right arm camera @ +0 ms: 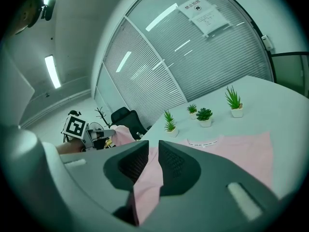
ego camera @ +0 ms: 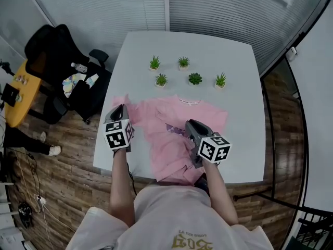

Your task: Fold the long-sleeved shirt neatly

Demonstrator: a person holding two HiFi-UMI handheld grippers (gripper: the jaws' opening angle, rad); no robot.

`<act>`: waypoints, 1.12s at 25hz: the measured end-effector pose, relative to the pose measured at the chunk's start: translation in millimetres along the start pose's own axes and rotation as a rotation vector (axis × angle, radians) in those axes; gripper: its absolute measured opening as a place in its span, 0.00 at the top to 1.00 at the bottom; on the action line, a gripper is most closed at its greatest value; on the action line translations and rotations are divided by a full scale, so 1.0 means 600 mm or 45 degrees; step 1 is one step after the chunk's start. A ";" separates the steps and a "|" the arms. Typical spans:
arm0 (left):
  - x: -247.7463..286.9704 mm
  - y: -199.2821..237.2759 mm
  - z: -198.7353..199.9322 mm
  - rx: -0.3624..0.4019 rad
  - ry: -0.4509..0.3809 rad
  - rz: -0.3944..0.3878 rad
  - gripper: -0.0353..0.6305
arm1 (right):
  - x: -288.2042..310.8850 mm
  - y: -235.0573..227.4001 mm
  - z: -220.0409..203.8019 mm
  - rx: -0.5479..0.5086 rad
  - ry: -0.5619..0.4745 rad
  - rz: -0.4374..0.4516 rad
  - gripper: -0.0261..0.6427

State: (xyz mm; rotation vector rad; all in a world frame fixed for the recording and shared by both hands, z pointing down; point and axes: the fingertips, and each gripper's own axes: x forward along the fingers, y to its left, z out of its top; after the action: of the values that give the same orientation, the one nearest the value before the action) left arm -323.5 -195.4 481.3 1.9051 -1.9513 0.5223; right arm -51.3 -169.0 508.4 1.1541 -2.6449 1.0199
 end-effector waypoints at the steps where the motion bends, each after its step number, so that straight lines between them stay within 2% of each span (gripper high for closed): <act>1: -0.001 -0.006 0.002 0.001 -0.003 -0.005 0.92 | -0.005 -0.003 0.001 -0.001 -0.003 -0.004 0.85; 10: 0.001 -0.084 0.021 0.049 -0.025 -0.087 0.92 | -0.051 -0.045 0.010 0.026 -0.044 -0.061 0.85; 28: 0.005 -0.232 0.059 0.124 -0.068 -0.266 0.92 | -0.113 -0.097 0.034 0.110 -0.136 -0.093 0.85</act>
State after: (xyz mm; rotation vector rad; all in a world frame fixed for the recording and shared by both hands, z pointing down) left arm -184.5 -218.6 453.7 2.1734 -1.7598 0.5189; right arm 39.9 -167.8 502.5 1.3488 -2.6390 1.0994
